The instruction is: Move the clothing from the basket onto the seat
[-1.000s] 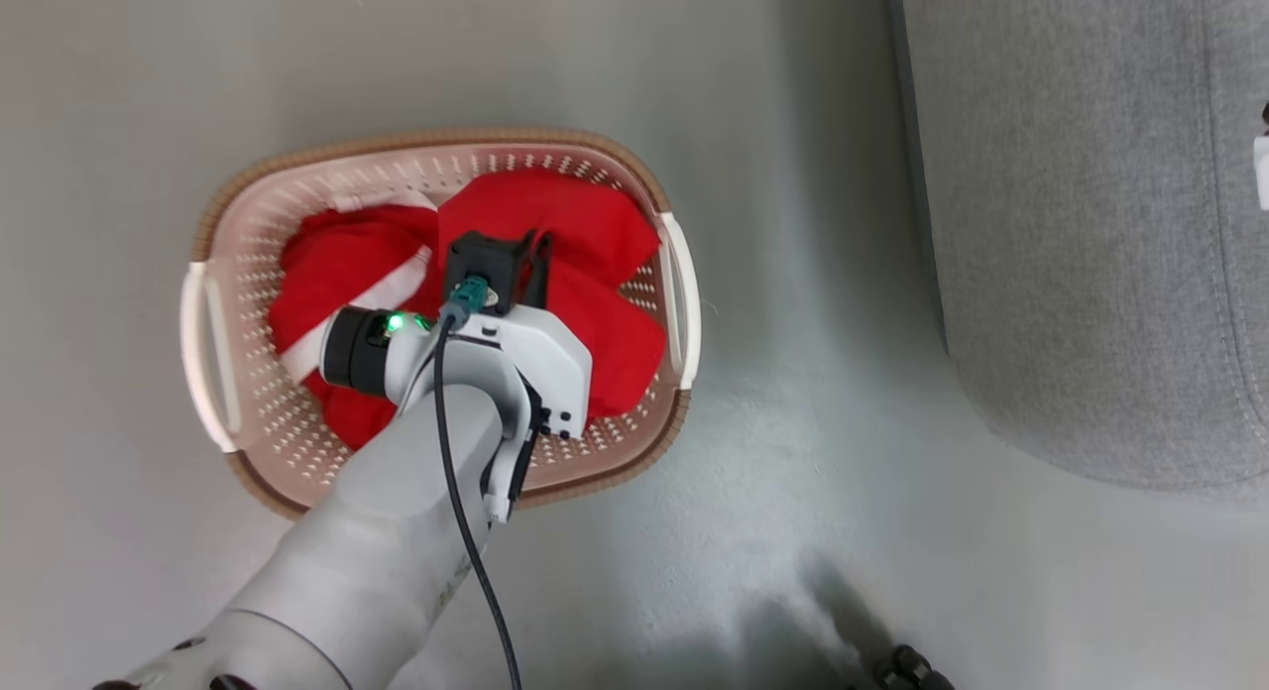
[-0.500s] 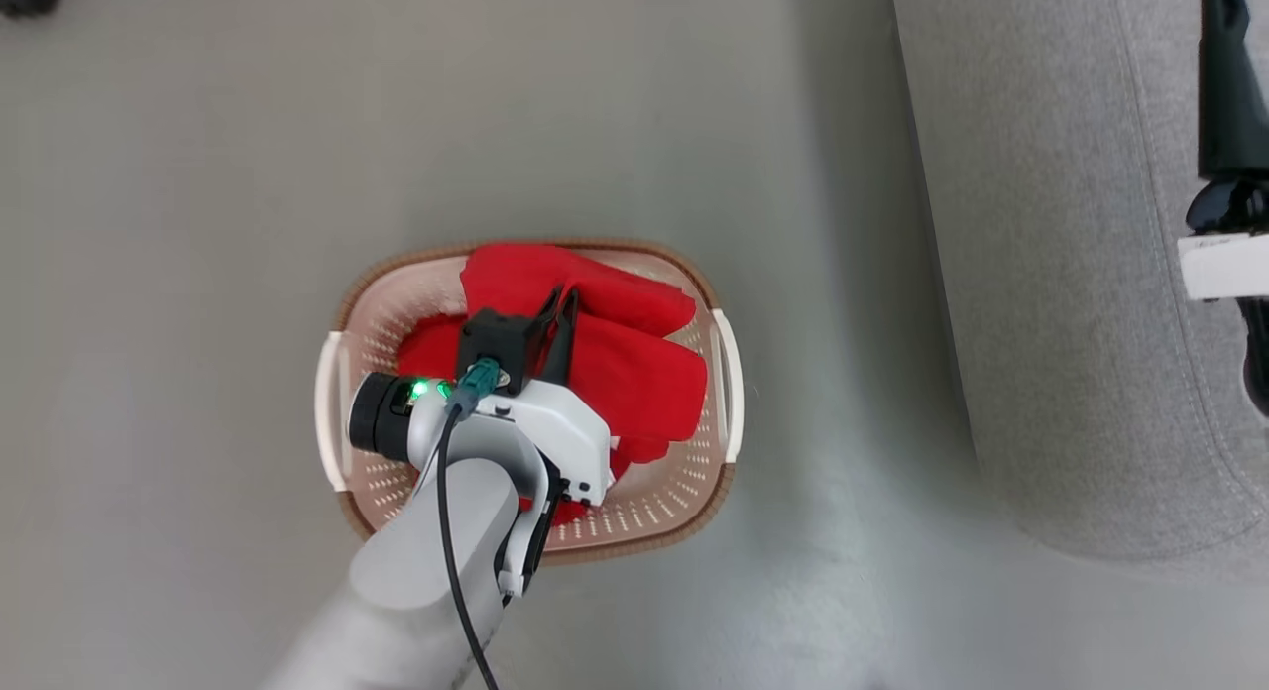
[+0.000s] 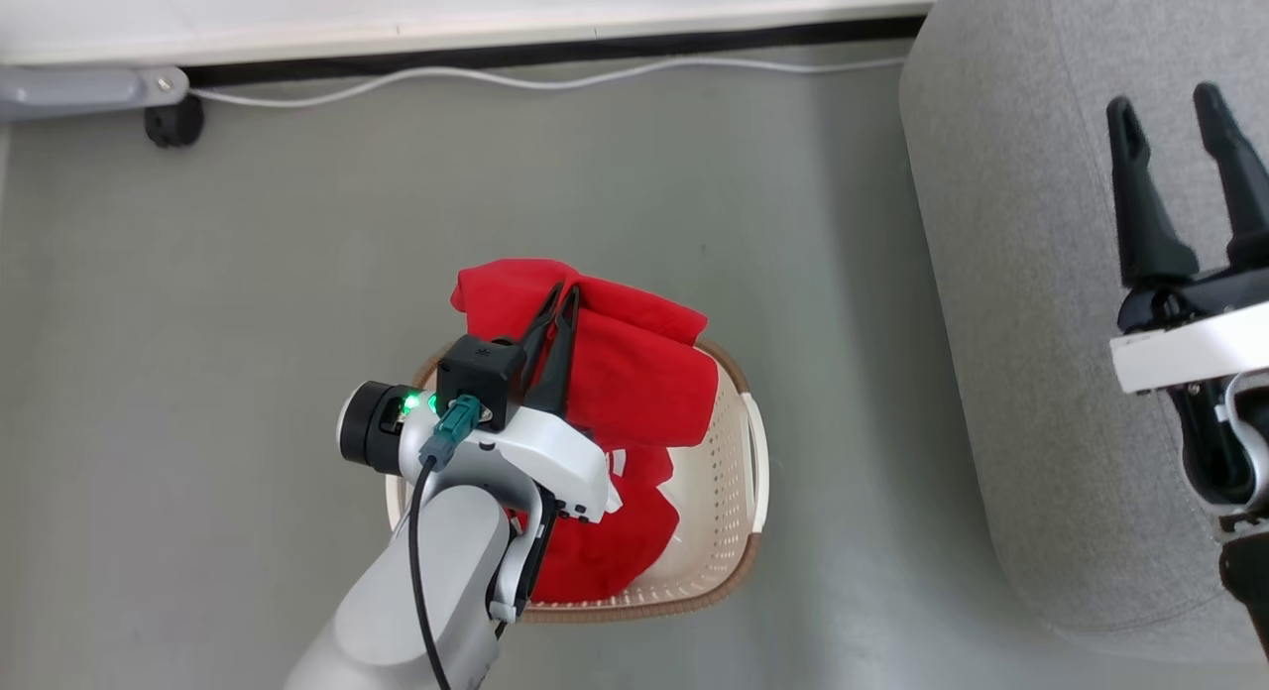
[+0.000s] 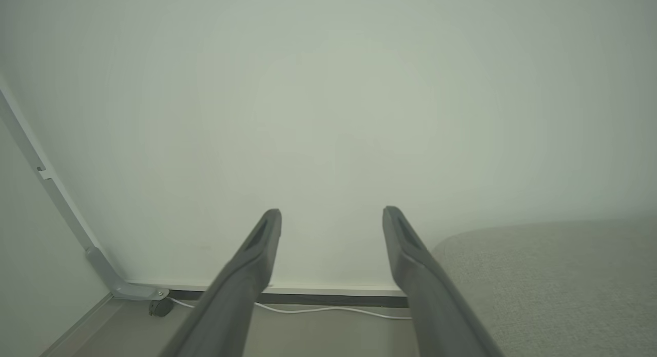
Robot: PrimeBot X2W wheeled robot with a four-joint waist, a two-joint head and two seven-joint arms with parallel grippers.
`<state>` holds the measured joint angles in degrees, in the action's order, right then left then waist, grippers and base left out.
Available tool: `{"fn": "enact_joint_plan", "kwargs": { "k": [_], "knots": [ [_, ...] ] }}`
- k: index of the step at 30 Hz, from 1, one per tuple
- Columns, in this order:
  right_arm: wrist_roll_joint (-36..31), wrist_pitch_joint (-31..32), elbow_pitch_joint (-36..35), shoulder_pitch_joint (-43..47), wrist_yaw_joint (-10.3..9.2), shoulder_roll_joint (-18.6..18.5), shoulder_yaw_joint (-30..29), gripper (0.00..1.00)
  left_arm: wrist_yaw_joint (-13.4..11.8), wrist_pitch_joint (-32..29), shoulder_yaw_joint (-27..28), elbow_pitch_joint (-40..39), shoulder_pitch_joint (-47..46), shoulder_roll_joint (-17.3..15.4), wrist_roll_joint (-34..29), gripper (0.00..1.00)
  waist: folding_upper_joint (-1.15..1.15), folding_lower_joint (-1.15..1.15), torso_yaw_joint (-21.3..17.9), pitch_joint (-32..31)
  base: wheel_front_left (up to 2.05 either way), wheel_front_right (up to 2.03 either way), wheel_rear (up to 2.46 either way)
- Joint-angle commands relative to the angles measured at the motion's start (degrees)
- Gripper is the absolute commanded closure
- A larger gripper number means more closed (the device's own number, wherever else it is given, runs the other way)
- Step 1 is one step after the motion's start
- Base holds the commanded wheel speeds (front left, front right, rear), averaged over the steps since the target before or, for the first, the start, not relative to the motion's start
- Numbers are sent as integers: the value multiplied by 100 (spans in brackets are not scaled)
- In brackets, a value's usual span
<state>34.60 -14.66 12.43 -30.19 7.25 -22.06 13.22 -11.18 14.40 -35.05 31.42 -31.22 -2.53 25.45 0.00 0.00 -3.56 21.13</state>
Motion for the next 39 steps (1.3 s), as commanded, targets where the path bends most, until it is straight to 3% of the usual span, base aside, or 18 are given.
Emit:
{"fn": "enact_joint_plan", "kwargs": {
  "k": [1,23,34,39],
  "knots": [
    [-96,-34,-72,195,24,-43,45,0,58,60,235,-252,54,-34,-110,100,0,0,71,-190,0,0,0],
    [-492,-34,445,1054,24,580,169,0,684,60,1112,-1248,563,-34,-793,100,0,0,186,-1389,0,0,0],
    [-555,-34,562,1183,24,689,263,0,817,60,1319,-1586,730,-34,-966,100,0,0,184,-1564,0,0,0],
    [-463,-34,305,1100,24,699,568,0,827,60,1350,-1680,716,-34,-1013,100,0,0,148,-1556,0,0,0]
  ]
}}
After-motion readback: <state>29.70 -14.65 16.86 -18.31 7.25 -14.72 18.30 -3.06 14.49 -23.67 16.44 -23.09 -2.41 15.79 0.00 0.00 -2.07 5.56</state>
